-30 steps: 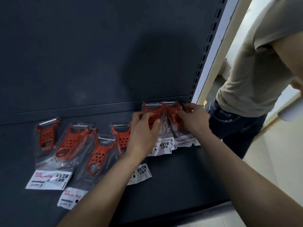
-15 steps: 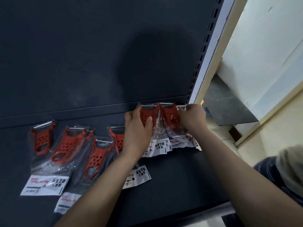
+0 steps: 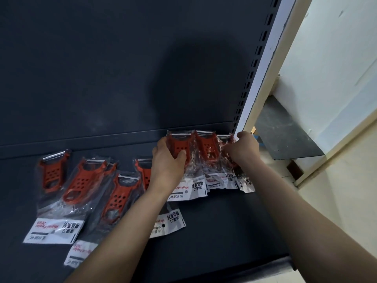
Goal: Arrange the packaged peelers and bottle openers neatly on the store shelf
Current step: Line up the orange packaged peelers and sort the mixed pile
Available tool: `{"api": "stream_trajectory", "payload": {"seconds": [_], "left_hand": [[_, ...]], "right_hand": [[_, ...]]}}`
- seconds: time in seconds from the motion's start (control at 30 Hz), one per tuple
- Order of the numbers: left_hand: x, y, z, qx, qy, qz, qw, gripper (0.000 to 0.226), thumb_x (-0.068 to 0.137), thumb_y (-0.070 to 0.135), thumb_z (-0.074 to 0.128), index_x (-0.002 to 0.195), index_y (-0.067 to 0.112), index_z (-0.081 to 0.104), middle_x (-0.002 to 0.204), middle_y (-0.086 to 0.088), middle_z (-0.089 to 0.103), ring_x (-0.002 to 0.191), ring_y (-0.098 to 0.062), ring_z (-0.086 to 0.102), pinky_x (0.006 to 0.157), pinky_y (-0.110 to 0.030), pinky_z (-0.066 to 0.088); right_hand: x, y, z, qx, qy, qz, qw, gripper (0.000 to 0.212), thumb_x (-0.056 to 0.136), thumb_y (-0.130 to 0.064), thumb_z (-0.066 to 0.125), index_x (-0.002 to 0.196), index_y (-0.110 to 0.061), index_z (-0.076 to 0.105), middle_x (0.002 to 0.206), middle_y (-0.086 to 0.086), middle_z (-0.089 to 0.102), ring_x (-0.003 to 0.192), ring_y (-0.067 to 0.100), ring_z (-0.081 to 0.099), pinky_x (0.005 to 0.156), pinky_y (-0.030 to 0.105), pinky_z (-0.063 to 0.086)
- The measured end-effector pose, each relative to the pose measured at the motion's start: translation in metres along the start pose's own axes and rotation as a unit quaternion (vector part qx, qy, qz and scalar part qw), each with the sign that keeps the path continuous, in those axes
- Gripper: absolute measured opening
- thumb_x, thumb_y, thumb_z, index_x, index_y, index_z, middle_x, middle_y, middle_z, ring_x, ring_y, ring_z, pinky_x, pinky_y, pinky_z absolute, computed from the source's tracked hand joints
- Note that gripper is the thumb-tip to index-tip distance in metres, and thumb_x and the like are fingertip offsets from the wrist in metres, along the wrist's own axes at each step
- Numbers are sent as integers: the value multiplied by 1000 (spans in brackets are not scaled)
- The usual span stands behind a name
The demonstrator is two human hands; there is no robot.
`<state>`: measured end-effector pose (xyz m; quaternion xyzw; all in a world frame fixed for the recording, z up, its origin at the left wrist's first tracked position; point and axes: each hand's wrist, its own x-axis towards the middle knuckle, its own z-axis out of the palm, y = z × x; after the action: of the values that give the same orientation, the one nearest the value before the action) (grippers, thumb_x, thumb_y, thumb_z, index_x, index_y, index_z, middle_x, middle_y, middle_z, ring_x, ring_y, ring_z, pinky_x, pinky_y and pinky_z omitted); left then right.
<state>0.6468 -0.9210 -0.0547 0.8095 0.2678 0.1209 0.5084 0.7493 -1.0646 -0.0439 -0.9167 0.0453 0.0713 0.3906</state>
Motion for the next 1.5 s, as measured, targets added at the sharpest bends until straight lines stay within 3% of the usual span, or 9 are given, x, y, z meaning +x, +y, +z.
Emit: {"api": "stream_trajectory", "payload": {"seconds": [0.17, 0.27, 0.4, 0.73, 0.87, 1.03, 1.2, 1.3, 1.5], "left_hand": [[-1, 1, 2, -10, 0, 1, 1000, 57, 94, 27, 52, 143, 12, 29, 139, -9, 40, 122, -23, 47, 104, -36, 40], [-6, 3, 2, -3, -3, 8, 1000, 55, 96, 26, 48, 145, 14, 26, 142, -8, 32, 110, -17, 50, 82, -3, 39], [-10, 5, 3, 0, -19, 16, 1000, 57, 96, 20, 48, 147, 15, 22, 143, -8, 28, 77, -2, 46, 47, 6, 32], [-10, 1, 4, 1, -5, 24, 1000, 56, 96, 21, 50, 146, 16, 24, 142, -7, 30, 79, -4, 49, 48, 2, 38], [-12, 5, 3, -6, -7, 25, 1000, 55, 96, 19, 49, 145, 15, 26, 142, -7, 30, 65, 5, 44, 47, 4, 34], [-12, 6, -1, 2, -3, 25, 1000, 51, 97, 24, 47, 143, 12, 29, 142, -9, 31, 95, -11, 51, 66, 8, 27], [-6, 0, -1, 4, -9, 14, 1000, 50, 96, 27, 46, 142, 14, 31, 141, -7, 40, 124, -22, 45, 105, -28, 35], [-4, -2, 1, -4, -22, 15, 1000, 55, 96, 26, 47, 145, 13, 27, 141, -7, 45, 127, -22, 44, 108, -39, 36], [-1, -2, 5, 7, -39, 32, 999, 59, 97, 21, 45, 149, 13, 18, 146, -7, 38, 133, -21, 38, 111, -38, 31]], "right_hand": [[8, 3, -3, -28, -1, 28, 999, 9, 86, -6, 58, 93, -1, 55, 81, 6, 47, 82, 28, 56, 72, 38, 49], [14, 7, -2, -28, 16, 43, 999, 17, 85, -1, 51, 69, -4, 48, 68, 8, 44, 62, 22, 45, 56, 31, 37], [18, 11, -3, -13, 32, 45, 998, 10, 85, 1, 49, 89, 3, 58, 89, 17, 56, 80, 30, 54, 65, 30, 41], [0, -11, -25, 39, 160, -59, 985, 27, 91, -6, 50, 116, -1, 61, 112, 12, 64, 91, 19, 57, 74, 27, 41], [-7, -23, -12, 49, 105, -119, 986, 26, 91, -7, 53, 116, -9, 62, 108, 2, 64, 88, 19, 61, 78, 27, 49], [-16, -20, 12, -9, 51, -131, 990, 26, 91, -15, 55, 114, -10, 66, 108, 6, 68, 87, 18, 59, 72, 22, 41], [-21, -19, 11, 62, 30, -113, 991, 28, 83, -25, 61, 109, -15, 66, 97, 2, 68, 88, 23, 63, 79, 35, 51], [-23, -19, 12, 39, -1, -70, 997, 20, 84, -17, 63, 102, -9, 63, 90, 5, 65, 80, 23, 64, 63, 31, 51], [-27, -24, 14, 61, -32, -57, 996, 14, 88, -15, 62, 91, -3, 67, 75, 5, 63, 77, 26, 67, 74, 41, 58]]}}
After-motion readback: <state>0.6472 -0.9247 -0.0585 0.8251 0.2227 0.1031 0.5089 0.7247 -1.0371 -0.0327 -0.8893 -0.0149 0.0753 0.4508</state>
